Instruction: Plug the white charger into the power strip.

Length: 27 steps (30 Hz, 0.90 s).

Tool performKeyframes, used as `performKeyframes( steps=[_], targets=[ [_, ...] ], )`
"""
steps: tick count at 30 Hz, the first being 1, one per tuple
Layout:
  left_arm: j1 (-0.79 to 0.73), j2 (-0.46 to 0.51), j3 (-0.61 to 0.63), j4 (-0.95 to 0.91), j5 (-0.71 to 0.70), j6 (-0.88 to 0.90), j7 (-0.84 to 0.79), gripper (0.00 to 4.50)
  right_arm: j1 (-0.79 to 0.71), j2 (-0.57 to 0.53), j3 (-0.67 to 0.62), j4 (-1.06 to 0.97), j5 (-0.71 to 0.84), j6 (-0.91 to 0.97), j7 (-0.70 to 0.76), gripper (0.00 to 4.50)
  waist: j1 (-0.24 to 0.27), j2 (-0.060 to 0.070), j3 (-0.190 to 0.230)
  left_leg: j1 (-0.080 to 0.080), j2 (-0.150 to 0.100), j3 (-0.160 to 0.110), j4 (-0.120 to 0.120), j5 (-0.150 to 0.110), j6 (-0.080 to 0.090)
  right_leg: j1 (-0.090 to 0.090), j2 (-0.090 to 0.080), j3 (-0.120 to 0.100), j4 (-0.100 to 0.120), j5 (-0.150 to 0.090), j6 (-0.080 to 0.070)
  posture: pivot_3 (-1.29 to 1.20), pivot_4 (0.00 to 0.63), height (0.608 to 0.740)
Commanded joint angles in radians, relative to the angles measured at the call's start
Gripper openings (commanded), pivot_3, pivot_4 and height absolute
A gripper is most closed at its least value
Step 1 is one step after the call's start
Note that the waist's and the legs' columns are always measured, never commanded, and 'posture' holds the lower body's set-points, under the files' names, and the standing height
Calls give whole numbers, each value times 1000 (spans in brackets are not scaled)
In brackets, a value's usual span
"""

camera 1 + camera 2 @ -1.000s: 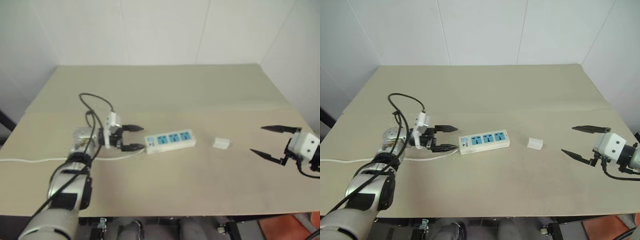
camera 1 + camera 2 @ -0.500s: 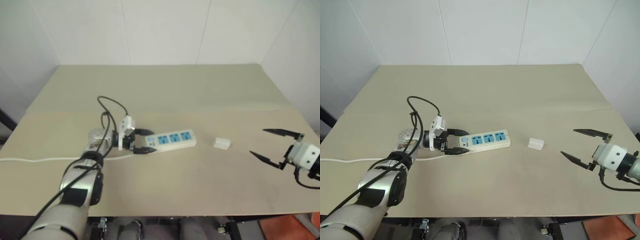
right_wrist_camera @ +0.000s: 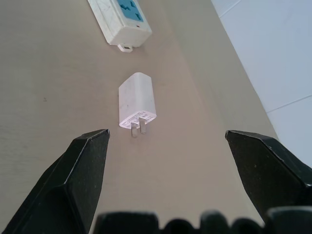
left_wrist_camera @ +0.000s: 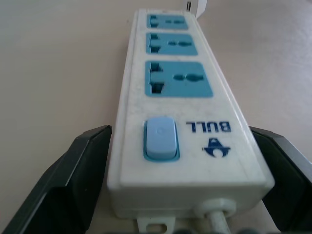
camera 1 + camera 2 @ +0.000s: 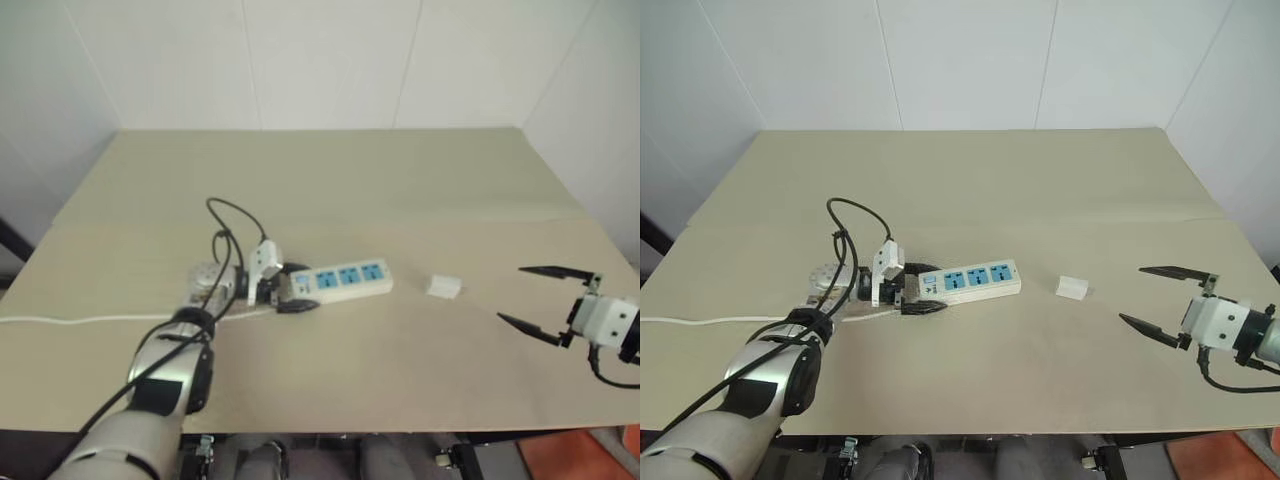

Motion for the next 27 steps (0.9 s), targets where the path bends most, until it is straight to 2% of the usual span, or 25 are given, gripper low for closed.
performKeyframes(
  steps=[1,11,16,22,24,27],
  targets=[
    [6,-16,21,2,-3,-8,24,4485,-25,-26,-9,28,-29,-23,-45,4500,1,0,0,0,-1,0,0,0,0,0,-1,0,0,0,0,0,150,740],
    [42,-13,44,3,-2,-19,15,4485,-33,-32,4,28,-96,-23,-127,4500,-1,0,0,0,-2,1,0,0,1,1,-2,0,0,0,1,0,150,740],
    [56,-16,53,2,-8,-13,-16,3317,-47,-34,18,28,-115,-23,-154,4500,-2,0,0,1,-2,1,0,0,1,1,-2,0,1,0,1,0,150,740],
    [47,-23,58,-5,-10,-3,-38,3323,-70,-32,38,28,-129,-23,-170,4500,-2,0,0,2,-2,1,0,0,1,2,-2,0,1,0,1,0,150,740],
    [40,-23,51,-12,-6,-10,-64,3323,-112,-24,80,28,-129,-23,-168,4500,-3,0,0,2,-2,1,0,0,1,2,-2,0,1,0,1,0,150,740],
    [36,-19,28,-24,9,-28,-102,3323,-235,5,225,28,-101,-23,-162,4500,-4,0,-1,2,-2,2,0,0,1,2,-3,1,1,0,1,0,150,740]
  ],
)
